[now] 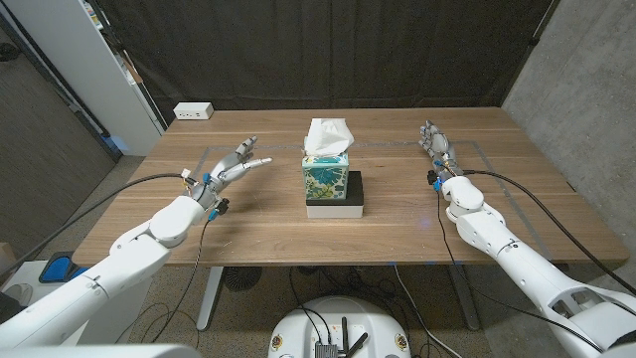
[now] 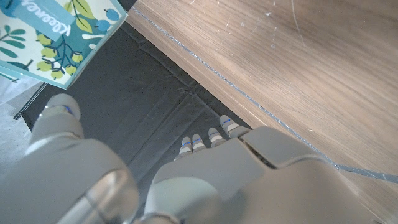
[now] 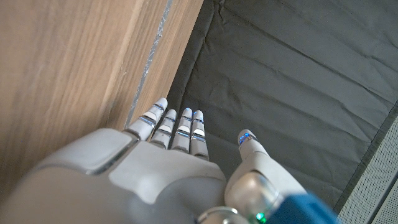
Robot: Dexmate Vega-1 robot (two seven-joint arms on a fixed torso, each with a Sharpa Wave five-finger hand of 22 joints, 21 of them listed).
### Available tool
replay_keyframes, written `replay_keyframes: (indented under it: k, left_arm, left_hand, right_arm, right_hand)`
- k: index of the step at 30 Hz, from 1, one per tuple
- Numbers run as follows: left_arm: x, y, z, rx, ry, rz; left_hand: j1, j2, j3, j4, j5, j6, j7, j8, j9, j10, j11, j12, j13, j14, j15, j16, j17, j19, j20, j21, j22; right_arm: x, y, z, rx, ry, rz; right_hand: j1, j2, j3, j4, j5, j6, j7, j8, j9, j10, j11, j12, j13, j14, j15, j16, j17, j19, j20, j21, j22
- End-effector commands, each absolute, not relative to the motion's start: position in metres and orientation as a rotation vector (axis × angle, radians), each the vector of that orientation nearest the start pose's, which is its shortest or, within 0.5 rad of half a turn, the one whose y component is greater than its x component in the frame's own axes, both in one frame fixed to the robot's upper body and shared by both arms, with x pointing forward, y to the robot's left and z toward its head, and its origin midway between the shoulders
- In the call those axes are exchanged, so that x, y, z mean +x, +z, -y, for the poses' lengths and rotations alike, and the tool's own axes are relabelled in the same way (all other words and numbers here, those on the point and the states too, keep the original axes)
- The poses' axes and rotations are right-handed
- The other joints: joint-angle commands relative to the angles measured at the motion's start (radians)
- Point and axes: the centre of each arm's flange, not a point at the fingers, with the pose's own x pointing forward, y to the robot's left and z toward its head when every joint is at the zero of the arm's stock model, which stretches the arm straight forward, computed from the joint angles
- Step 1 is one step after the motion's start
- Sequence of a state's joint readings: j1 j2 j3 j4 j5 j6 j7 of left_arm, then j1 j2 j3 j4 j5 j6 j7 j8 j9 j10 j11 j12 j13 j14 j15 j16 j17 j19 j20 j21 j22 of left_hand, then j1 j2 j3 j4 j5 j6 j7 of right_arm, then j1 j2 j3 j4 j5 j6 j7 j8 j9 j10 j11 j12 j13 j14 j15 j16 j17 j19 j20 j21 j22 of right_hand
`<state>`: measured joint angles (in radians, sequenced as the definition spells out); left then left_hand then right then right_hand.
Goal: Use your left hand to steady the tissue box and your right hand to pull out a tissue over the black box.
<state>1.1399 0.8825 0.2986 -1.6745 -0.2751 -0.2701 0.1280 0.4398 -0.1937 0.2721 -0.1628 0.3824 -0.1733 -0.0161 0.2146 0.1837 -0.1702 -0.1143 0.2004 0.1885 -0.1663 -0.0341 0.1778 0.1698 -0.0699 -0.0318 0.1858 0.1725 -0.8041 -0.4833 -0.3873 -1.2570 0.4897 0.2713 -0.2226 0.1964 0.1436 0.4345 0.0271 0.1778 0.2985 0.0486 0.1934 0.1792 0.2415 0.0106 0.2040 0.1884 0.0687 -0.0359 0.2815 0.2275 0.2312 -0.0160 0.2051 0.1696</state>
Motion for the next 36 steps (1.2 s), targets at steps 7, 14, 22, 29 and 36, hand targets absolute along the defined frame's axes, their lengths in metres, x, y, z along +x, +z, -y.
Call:
replay_keyframes:
  k: [7, 14, 22, 29, 36]
  left_arm:
    - [0.539, -0.061, -0.328, 0.579, -0.141, 0.634]
    - [0.533, -0.063, -0.328, 0.586, -0.143, 0.640]
    - [0.525, -0.067, -0.328, 0.594, -0.150, 0.644]
    - [0.523, -0.073, -0.329, 0.591, -0.160, 0.630]
    - [0.516, -0.074, -0.329, 0.602, -0.165, 0.634]
  left_hand:
    - [0.015, 0.004, -0.014, 0.000, 0.013, -0.280, -0.005, 0.004, 0.004, -0.197, 0.008, 0.002, 0.003, -0.160, -0.014, 0.004, 0.005, 0.003, -0.007, 0.007, 0.003]
    - [0.019, 0.005, -0.023, 0.000, 0.020, -0.280, -0.002, 0.003, 0.004, -0.197, 0.011, 0.002, 0.003, -0.159, -0.011, 0.003, 0.005, 0.002, -0.005, 0.007, 0.003]
    - [0.022, 0.007, -0.032, 0.000, 0.026, -0.280, -0.001, 0.003, 0.004, -0.197, 0.011, 0.002, 0.003, -0.159, -0.011, 0.003, 0.004, 0.002, -0.004, 0.007, 0.003]
    - [0.026, 0.008, -0.038, 0.001, 0.031, -0.282, 0.000, 0.002, 0.004, -0.198, 0.012, 0.000, 0.003, -0.160, -0.011, 0.003, 0.004, 0.002, -0.006, 0.006, 0.003]
    - [0.030, 0.009, -0.045, 0.001, 0.036, -0.281, 0.000, 0.002, 0.004, -0.198, 0.013, 0.000, 0.003, -0.160, -0.011, 0.003, 0.004, 0.001, -0.005, 0.006, 0.003]
  right_arm:
    - [0.658, -0.025, 0.303, -0.030, -0.052, 0.599]
    - [0.656, -0.021, 0.302, -0.030, -0.055, 0.606]
    - [0.652, -0.018, 0.297, -0.038, -0.053, 0.616]
    - [0.651, -0.018, 0.294, -0.038, -0.050, 0.618]
    - [0.648, -0.019, 0.293, -0.037, -0.056, 0.626]
  right_hand:
    - [0.006, 0.012, 0.003, -0.012, 0.000, 0.009, -0.001, 0.002, 0.002, 0.010, -0.002, 0.001, 0.004, 0.006, -0.007, -0.004, -0.001, 0.009, -0.003, -0.002, 0.005]
    - [0.007, 0.013, 0.003, -0.014, 0.000, 0.009, 0.000, 0.001, 0.002, 0.011, -0.002, 0.001, 0.004, 0.007, -0.008, -0.004, -0.001, 0.008, -0.003, -0.003, 0.005]
    - [0.006, 0.014, 0.003, -0.016, 0.000, 0.009, -0.001, 0.001, 0.002, 0.011, -0.002, 0.000, 0.004, 0.007, -0.008, -0.005, 0.000, 0.008, -0.004, -0.003, 0.005]
    - [0.006, 0.015, 0.003, -0.017, 0.000, 0.010, -0.001, 0.000, 0.002, 0.009, -0.003, -0.002, 0.004, 0.007, -0.008, -0.006, 0.000, 0.008, -0.005, -0.004, 0.005]
    - [0.007, 0.016, 0.004, -0.019, 0.000, 0.009, -0.002, 0.000, 0.002, 0.009, -0.002, -0.002, 0.004, 0.007, -0.008, -0.007, 0.000, 0.008, -0.005, -0.004, 0.005]
